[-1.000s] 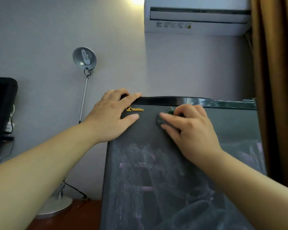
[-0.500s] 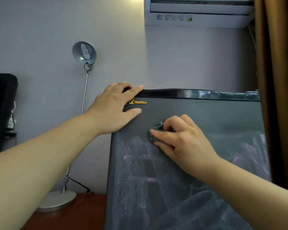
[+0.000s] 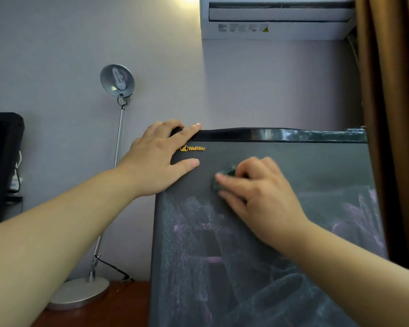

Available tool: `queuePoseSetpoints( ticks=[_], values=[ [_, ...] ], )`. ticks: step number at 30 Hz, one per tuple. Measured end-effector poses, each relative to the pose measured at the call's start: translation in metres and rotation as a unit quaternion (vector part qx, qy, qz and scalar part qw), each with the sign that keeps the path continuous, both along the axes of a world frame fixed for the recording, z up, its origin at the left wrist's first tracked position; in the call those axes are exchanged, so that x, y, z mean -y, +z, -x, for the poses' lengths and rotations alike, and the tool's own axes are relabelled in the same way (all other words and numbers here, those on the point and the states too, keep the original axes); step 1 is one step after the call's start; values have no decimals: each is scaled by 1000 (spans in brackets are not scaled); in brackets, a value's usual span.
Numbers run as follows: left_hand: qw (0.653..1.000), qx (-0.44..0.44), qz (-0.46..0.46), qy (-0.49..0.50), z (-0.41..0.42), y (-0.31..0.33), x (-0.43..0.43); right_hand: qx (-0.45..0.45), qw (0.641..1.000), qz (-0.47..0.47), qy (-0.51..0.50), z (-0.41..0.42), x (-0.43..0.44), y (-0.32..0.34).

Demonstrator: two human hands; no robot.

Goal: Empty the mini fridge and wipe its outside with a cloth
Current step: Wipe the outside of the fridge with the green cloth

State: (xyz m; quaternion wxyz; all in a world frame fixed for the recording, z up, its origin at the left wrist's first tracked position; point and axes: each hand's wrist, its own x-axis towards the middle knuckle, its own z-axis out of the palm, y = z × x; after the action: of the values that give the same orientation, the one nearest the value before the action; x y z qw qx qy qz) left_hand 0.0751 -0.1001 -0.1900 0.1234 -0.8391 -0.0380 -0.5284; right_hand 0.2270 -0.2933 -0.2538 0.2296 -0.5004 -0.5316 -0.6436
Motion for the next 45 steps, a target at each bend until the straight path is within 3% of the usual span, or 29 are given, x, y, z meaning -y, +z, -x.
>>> queuePoseSetpoints(
  ticks=[2, 6, 10, 14, 18, 21, 25, 28, 32, 35, 38, 42, 45],
  values=[
    [1000, 1, -2, 3, 1, 0, 0, 57, 996, 70, -14, 3, -1, -9],
    [1000, -1, 4, 3, 1, -1, 2, -51, 998, -42, 19, 0, 6, 9],
    [1000, -8, 8, -2, 4, -1, 2, 69, 992, 100, -19, 4, -3, -17],
    [1000, -4, 18, -6, 3, -1, 6, -17, 1000, 14, 16, 6, -2, -14],
    [1000, -2, 10, -13, 4, -1, 4, 51, 995, 82, -10, 10, -11, -24],
    [999, -4, 8, -43, 5, 1, 0, -22, 1000, 5, 20, 12, -11, -15],
    [996, 3, 48, -80, 8, 4, -7, 67, 993, 96, -3, 19, -24, -27],
    [995, 3, 46, -94, 12, 6, -10, -11, 999, 15, 30, 22, -26, -17],
    [994, -14, 44, -96, 13, 6, -14, 72, 993, 93, 9, 29, -41, -28],
    [993, -17, 51, -101, 12, 4, -17, 6, 999, 30, 39, 32, -44, -23],
    [992, -18, 59, -111, 14, 7, -17, 75, 991, 114, 12, 35, -54, -34],
    [988, -26, 72, -133, 18, 16, -20, 36, 997, 55, 26, 42, -61, -22],
    [988, -28, 79, -129, 16, 16, -22, 84, 991, 103, -2, 44, -68, -22]
  ],
)
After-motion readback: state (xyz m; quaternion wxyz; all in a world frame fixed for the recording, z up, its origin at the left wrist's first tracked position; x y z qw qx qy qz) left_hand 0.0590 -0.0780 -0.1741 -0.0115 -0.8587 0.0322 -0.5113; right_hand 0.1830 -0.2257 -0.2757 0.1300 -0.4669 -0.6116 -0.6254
